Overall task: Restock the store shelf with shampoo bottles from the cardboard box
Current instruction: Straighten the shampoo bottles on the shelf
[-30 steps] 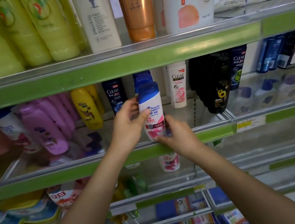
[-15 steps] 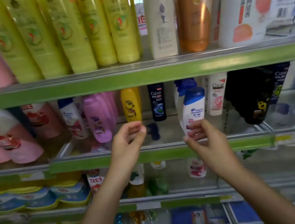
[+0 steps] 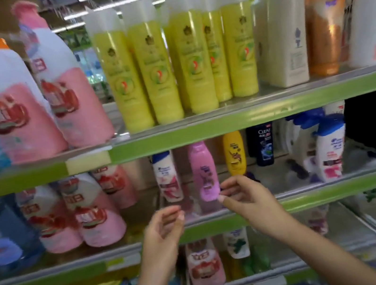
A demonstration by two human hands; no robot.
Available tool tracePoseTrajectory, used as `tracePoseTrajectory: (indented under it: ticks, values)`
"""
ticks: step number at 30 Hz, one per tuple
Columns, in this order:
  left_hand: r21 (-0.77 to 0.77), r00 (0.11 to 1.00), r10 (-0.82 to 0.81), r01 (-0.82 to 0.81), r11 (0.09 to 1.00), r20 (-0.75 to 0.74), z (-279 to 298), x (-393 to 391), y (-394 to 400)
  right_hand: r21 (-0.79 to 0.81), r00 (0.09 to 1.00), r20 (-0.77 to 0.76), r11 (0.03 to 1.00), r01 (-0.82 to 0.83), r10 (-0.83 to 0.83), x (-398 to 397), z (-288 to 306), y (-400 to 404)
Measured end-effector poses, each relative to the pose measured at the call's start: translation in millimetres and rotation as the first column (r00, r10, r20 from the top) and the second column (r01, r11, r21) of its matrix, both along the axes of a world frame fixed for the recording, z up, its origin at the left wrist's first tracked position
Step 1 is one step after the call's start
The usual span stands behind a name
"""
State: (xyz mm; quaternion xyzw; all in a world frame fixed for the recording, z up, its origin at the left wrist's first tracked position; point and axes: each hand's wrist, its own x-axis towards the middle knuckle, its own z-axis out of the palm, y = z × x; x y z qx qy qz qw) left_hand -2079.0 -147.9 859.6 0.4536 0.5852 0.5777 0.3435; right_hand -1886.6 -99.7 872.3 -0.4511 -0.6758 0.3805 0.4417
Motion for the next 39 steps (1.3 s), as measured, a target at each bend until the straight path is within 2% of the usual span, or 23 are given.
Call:
tracePoseTrajectory:
  ticks: [10, 16, 22, 25, 27, 29, 32, 36, 39]
  values:
    - [0.044, 0.999, -0.054, 0.053, 0.998, 0.007, 11, -97, 24, 0.012, 0.995, -0.040, 0.996, 0.090, -0.090, -106, 32, 16]
    - [0.081, 0.999, -0.035, 0.038, 0.996, -0.034, 16, -105, 69, 0.091, 0.982, 0.043, 0.979, 0.180, -0.184, -132, 50, 50]
    - [0.130, 0.987, -0.098, 0.115, 0.985, -0.131, 17, -106, 92, 0.040, 0.956, 0.169, 0.971, 0.237, -0.240, -147, 58, 61]
    - [0.119, 0.973, -0.118, 0.143, 0.982, -0.197, 11, -107, 103, 0.062, 0.957, 0.199, 0.978, 0.201, -0.210, -155, 48, 71]
    - [0.100, 0.971, -0.106, 0.130, 0.986, -0.213, 6, -109, 110, 0.083, 0.968, 0.158, 0.980, 0.184, -0.195, -161, 40, 79]
    - [0.058, 0.977, -0.079, 0.092, 0.994, -0.197, 1, -110, 117, 0.115, 0.979, 0.092, 0.978, 0.173, -0.184, -168, 34, 89]
    - [0.014, 0.986, -0.077, 0.080, 0.997, -0.148, -3, -110, 127, 0.094, 0.970, 0.097, 0.972, 0.213, -0.222, -175, 29, 105]
    - [0.020, 0.988, -0.152, 0.152, 0.988, 0.005, -8, -106, 145, 0.095, 0.950, 0.157, 0.962, 0.256, -0.269, -181, 31, 122]
    - [0.007, 0.973, -0.227, 0.227, 0.974, 0.046, -14, -104, 161, 0.096, 0.957, 0.121, 0.963, 0.253, -0.264, -184, 29, 133]
